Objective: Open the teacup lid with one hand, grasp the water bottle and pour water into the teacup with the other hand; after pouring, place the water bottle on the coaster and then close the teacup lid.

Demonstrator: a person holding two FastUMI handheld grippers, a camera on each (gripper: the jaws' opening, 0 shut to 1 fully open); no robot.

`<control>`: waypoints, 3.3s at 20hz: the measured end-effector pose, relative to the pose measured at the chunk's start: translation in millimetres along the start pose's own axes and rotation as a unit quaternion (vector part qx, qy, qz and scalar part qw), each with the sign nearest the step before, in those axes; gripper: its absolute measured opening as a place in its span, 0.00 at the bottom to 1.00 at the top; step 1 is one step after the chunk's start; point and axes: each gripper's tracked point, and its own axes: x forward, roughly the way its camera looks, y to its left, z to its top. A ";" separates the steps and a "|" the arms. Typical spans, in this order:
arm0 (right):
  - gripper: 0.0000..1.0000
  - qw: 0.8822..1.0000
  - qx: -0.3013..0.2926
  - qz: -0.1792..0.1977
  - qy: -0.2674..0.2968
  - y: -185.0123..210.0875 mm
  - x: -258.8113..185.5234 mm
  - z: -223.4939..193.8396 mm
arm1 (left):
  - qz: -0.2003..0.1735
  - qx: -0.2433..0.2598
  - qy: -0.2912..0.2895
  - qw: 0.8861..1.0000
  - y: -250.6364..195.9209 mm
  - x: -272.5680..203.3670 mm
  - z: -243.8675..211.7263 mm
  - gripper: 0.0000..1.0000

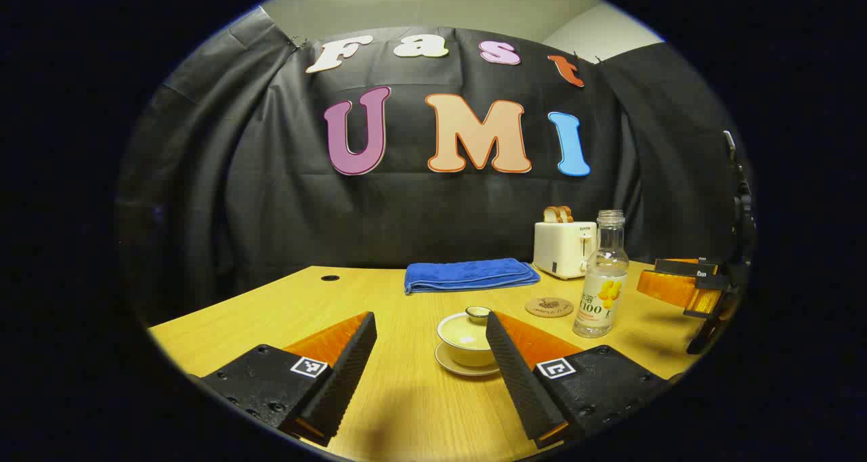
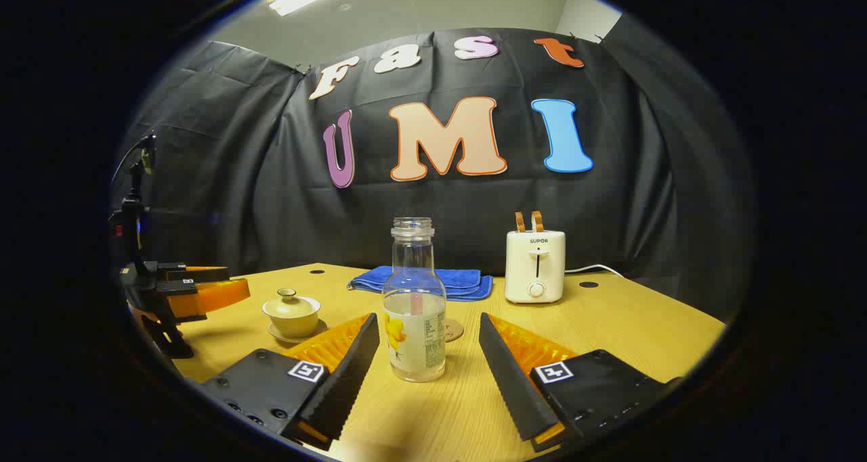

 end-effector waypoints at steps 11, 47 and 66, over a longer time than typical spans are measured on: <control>0.93 1.000 0.000 0.005 0.001 0.6 0.3 0.3 | -0.010 0.000 -0.003 1.000 -2.3 1.0 0.0 0.95; 0.95 1.000 0.000 0.006 0.001 -0.3 1.8 0.4 | -0.068 0.021 0.054 0.996 -37.7 58.8 -18.4 0.95; 0.95 1.000 0.000 0.008 -0.002 -0.4 0.6 0.6 | -0.072 0.052 0.083 0.993 -47.2 73.9 -28.3 0.54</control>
